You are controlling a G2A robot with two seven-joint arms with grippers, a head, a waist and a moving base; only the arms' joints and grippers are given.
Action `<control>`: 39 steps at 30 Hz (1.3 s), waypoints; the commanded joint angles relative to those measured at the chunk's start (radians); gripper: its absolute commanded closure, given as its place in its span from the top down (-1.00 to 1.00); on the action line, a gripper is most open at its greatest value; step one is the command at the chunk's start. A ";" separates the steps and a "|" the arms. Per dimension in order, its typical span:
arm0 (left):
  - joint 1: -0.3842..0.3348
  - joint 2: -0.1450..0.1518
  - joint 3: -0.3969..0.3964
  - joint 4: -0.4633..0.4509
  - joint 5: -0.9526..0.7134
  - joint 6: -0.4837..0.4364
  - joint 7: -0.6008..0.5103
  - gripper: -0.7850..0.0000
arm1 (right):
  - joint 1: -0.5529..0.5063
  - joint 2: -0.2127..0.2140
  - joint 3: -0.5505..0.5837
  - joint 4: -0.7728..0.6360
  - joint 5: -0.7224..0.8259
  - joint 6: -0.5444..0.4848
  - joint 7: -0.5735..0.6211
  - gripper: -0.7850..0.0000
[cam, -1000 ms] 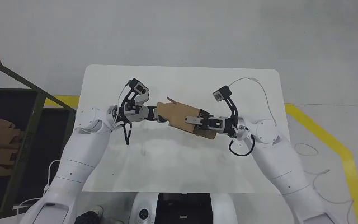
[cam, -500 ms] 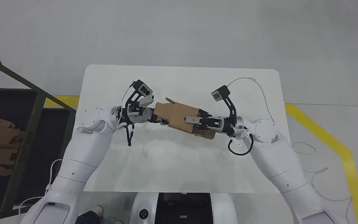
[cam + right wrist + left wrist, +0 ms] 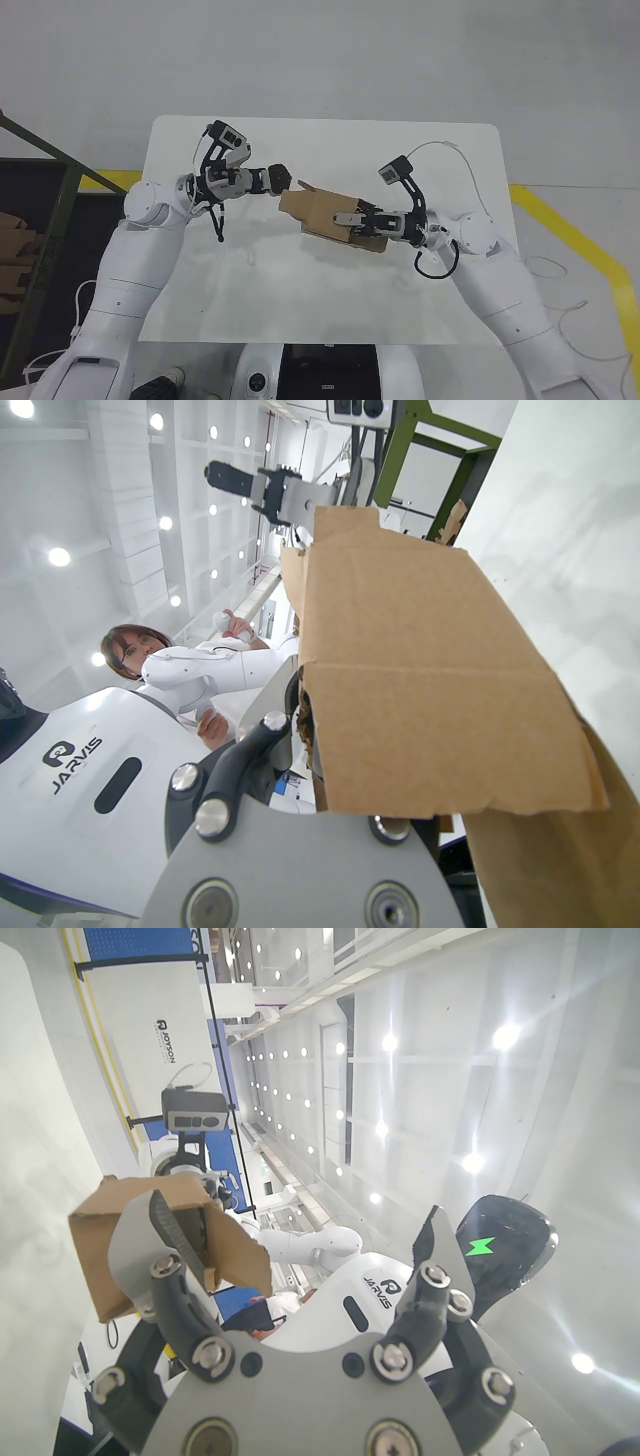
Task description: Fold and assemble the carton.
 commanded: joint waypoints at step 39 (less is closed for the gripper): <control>0.020 -0.012 0.069 -0.034 0.002 0.053 -0.036 1.00 | 0.009 -0.010 -0.014 0.001 0.013 -0.014 -0.041 -1.00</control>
